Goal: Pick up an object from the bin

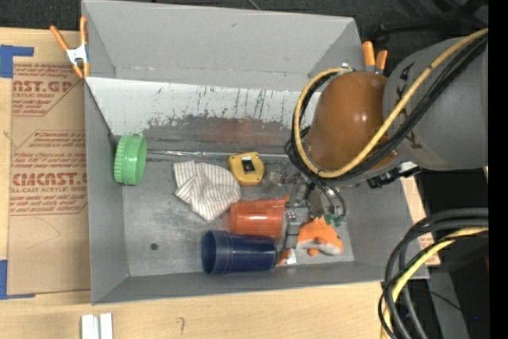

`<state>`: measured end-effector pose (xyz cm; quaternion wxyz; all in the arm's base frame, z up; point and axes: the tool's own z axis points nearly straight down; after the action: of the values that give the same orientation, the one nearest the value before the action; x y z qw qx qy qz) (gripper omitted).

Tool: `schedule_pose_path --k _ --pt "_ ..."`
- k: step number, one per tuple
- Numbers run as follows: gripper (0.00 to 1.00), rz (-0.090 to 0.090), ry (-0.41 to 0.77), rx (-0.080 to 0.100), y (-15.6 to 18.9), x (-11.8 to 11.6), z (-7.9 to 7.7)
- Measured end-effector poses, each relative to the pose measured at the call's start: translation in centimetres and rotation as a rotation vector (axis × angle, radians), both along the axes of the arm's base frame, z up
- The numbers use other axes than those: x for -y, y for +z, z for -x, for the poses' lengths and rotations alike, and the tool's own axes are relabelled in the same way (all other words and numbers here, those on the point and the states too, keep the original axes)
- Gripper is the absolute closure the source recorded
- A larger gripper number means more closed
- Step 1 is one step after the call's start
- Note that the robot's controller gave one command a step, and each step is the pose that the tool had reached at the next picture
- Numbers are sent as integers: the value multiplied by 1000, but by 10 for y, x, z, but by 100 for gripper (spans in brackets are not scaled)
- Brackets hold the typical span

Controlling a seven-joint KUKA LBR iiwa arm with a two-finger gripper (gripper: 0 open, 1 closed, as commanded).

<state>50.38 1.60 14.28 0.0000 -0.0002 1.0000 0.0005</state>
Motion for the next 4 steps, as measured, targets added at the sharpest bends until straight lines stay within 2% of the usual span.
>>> schedule_pose_path --k 1,2,3,4 --pt "0 3 -10 5 -64 0 -13" --pt "0 1 -11 4 -60 -1 -8" --pt "0 2 -10 6 -64 -1 -13" --pt "0 -1 -137 1 -73 5 -7"
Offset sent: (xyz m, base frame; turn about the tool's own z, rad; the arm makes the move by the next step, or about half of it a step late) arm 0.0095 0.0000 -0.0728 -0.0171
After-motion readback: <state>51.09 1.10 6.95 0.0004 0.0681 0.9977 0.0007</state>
